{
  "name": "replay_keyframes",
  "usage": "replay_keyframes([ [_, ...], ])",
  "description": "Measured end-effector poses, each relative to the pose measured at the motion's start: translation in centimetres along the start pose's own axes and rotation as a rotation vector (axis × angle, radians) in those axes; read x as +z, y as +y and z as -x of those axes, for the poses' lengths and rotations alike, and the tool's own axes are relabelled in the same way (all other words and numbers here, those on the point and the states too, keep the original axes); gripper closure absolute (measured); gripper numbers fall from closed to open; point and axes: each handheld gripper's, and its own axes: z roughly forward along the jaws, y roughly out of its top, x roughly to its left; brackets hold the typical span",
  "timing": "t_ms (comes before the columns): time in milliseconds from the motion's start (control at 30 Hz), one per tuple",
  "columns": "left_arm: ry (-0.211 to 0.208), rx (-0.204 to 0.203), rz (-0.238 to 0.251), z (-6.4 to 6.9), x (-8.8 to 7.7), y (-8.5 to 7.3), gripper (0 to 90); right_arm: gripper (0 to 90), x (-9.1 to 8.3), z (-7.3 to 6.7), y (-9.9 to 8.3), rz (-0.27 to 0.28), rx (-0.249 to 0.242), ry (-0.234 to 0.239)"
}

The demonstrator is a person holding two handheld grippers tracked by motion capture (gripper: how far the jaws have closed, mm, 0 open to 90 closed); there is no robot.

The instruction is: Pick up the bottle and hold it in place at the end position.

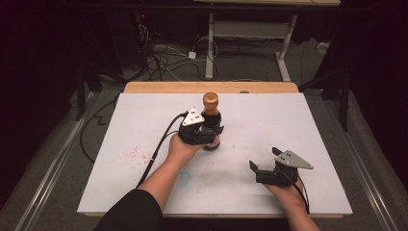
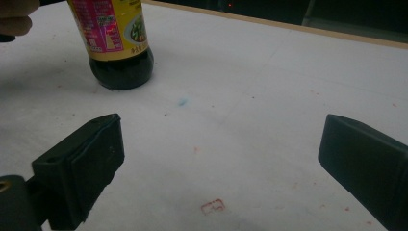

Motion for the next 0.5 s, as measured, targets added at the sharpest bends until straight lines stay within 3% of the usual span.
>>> replay_keyframes([
  [267, 0.001, -0.002, 0.006, 0.1, 0.1, -0.1, 28.4, 15.9, 0.3, -0.4, 1.3, 0.006, -0.014, 0.019],
  [500, 0.001, 0.0, 0.004, 0.1, 0.1, -0.1, 28.3, 21.6, 1.6, -1.0, 2.6, -0.011, -0.042, 0.041],
])
